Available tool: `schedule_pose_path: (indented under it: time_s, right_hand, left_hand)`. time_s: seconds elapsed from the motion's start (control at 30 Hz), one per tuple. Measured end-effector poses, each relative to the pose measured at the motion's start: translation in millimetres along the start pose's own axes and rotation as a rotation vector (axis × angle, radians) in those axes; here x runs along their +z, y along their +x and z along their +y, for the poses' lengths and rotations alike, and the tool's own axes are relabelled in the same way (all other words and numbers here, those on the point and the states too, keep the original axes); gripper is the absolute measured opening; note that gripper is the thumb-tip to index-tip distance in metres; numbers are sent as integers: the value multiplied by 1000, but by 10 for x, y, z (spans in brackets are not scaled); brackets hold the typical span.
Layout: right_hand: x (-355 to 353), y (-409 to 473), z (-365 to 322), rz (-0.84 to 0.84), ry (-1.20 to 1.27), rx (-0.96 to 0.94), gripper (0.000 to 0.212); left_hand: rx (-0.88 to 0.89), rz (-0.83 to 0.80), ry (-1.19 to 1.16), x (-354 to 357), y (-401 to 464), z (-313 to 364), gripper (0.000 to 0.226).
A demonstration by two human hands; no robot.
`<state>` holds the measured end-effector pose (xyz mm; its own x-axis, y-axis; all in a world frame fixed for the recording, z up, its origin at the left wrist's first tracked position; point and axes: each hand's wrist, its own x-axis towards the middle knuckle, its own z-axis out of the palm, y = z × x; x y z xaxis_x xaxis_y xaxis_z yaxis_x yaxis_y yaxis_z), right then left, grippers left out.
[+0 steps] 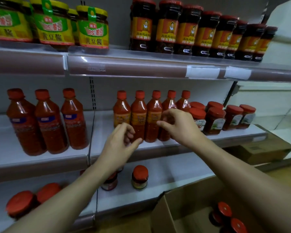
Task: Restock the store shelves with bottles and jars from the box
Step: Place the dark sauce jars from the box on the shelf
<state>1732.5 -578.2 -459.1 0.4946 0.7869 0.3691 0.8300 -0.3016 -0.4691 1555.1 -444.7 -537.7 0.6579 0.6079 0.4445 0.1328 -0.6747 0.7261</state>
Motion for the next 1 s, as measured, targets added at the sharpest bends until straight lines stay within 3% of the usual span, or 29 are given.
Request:
schedule_pose_path:
  time_s: [0.3, 0.4, 0.7, 0.87, 1.0]
  right_hand:
    - [-124, -867, 1367, -154, -192, 235, 38]
    - [-147, -1228, 1903, -228, -184, 356, 51]
    - [-52, -1896, 3209, -381, -238, 558, 49]
    - [116, -1864, 3703, -608, -292, 556, 46]
    - [406, -1733, 4028, -888, -425, 389, 55]
  left_hand:
    - [108, -422, 87, 1357, -349, 226, 27]
    - [110, -570, 54, 1816, -506, 283, 28]
    - [147, -971, 255, 3139, -672, 350, 51]
    - [208, -1160, 348, 3909, -745, 312, 58]
    - [262, -1276, 351, 4554, -910, 271, 69]
